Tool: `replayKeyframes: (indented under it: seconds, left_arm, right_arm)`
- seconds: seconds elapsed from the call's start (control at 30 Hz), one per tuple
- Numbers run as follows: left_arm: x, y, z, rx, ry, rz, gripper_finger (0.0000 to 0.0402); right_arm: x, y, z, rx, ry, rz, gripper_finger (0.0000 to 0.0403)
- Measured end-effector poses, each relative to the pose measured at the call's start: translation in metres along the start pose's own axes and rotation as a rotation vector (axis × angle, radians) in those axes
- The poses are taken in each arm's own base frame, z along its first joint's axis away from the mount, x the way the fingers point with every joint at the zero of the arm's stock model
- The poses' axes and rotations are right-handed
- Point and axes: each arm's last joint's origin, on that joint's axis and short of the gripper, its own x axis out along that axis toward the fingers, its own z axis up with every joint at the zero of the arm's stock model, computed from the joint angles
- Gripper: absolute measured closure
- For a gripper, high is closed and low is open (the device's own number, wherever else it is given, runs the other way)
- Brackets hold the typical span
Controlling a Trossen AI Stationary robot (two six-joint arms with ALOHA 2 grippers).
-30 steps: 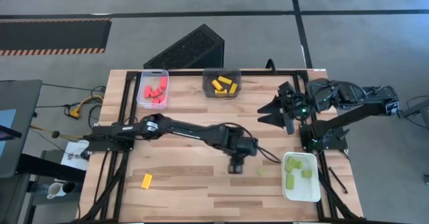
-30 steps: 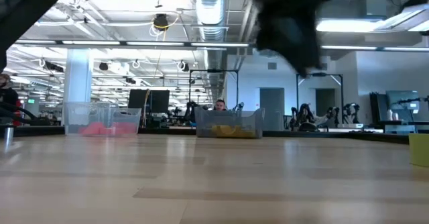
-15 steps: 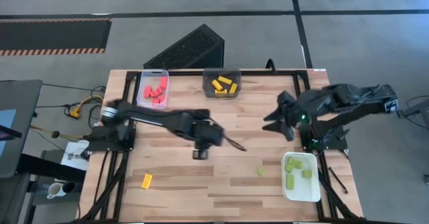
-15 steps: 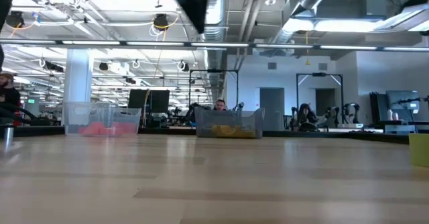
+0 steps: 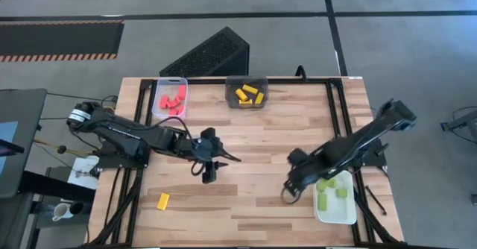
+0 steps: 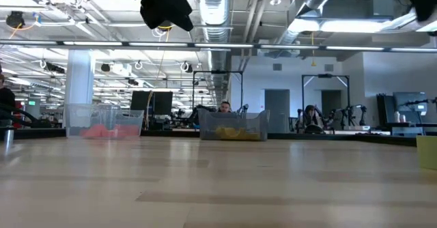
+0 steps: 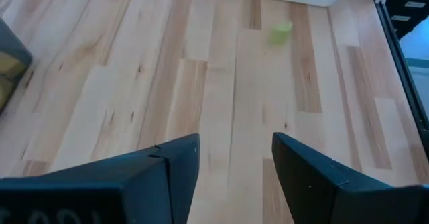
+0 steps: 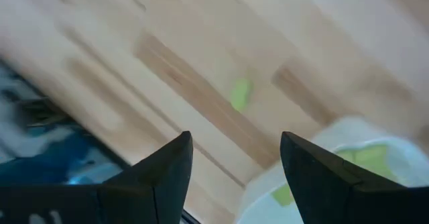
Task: Sort & place blocks by color
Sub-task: Put the green block into the white bin
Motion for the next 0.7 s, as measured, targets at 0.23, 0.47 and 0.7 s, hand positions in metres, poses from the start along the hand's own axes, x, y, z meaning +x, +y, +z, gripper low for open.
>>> replayKeyframes:
  seconds: [0.23,0.47,0.7]
  left_arm:
    - [0.000,-0.001,0.000,0.014,0.000,-0.017,0.0231]
    - [0.000,-0.001,0.000,-0.008,0.011,-0.048,0.0231]
    - [0.000,-0.002,-0.001,-0.050,0.025,-0.071,0.0231]
  right_arm:
    - [0.068,0.022,0.004,0.019,0.134,-0.168,0.0154]
    - [0.112,0.024,0.017,-0.025,0.161,-0.286,0.0154]
    - [0.150,0.029,0.029,-0.075,0.228,-0.278,0.0154]
